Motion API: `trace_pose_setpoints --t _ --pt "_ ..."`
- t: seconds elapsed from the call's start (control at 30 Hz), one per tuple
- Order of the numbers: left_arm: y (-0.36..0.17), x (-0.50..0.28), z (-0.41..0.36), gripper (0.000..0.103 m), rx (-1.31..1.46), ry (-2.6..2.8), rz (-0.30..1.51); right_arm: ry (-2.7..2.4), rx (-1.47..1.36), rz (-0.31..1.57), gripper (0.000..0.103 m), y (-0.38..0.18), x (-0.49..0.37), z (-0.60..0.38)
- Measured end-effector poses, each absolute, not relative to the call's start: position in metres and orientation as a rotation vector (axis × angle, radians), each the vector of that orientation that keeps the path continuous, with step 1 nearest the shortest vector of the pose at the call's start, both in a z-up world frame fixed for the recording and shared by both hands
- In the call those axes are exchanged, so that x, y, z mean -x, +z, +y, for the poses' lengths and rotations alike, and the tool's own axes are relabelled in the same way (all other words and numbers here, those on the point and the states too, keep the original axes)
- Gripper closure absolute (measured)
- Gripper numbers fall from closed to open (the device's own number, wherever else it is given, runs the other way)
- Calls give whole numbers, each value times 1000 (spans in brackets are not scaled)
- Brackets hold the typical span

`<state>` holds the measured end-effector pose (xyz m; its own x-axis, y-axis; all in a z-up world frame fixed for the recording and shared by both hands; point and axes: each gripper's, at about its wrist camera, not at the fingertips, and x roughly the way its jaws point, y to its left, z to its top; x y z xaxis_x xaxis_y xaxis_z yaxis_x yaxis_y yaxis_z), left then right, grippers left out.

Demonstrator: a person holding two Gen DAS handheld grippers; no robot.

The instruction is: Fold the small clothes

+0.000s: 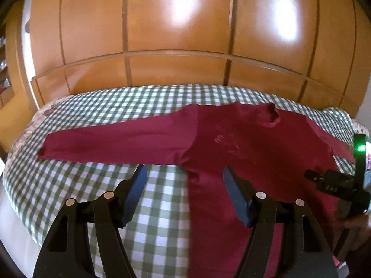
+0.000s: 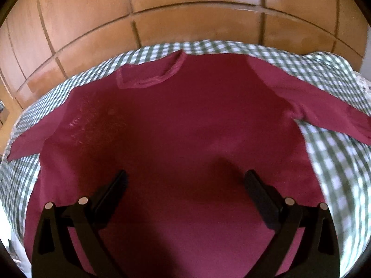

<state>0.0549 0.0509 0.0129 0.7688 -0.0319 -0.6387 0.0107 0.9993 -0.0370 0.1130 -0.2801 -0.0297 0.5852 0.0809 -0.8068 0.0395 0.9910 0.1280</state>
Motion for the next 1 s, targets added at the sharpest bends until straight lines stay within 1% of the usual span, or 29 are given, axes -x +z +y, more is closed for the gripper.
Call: trace_pose_setpoints --t 0.13,0.17,0.2,0.23,0.37,0.53,0.7,0.73,0.8,0.83,0.9,0.93,1.0 --pt "12 -52 38 36 16 -46 698 -15 -158 953 3 -28 -91 -312" --pt "12 -52 35 34 12 -51 699 -28 -160 958 3 -29 -86 -319" --pt "11 -51 30 28 3 -58 701 -40 -159 964 3 -29 -80 -327" --pt "10 -50 27 27 -3 -61 698 -54 -156 973 3 -32 -72 -336" --pt "6 -50 15 26 -20 -86 708 -111 -162 1016 3 -44 -47 -369" --pt "-4 -53 0 26 -37 -111 741 -121 -246 988 3 -41 -15 -403" --pt "-29 -62 -12 26 -39 -144 813 -163 -492 913 4 -25 -6 -458" --pt "-36 -64 -14 26 -40 -148 832 -189 -556 893 6 -24 -7 -476" --pt "-52 -68 -17 26 -29 -163 880 -254 -635 862 18 -24 -15 -505" --pt "-58 -69 -17 26 -19 -166 897 -294 -670 847 21 -26 -21 -522" --pt "-70 -68 -17 26 -13 -167 922 -346 -765 818 34 -30 -32 -554" --pt "-74 -68 -18 26 -18 -166 928 -359 -809 804 37 -32 -36 -566" --pt "-76 -67 -18 23 -22 -169 917 -389 -894 768 41 -36 -47 -591"
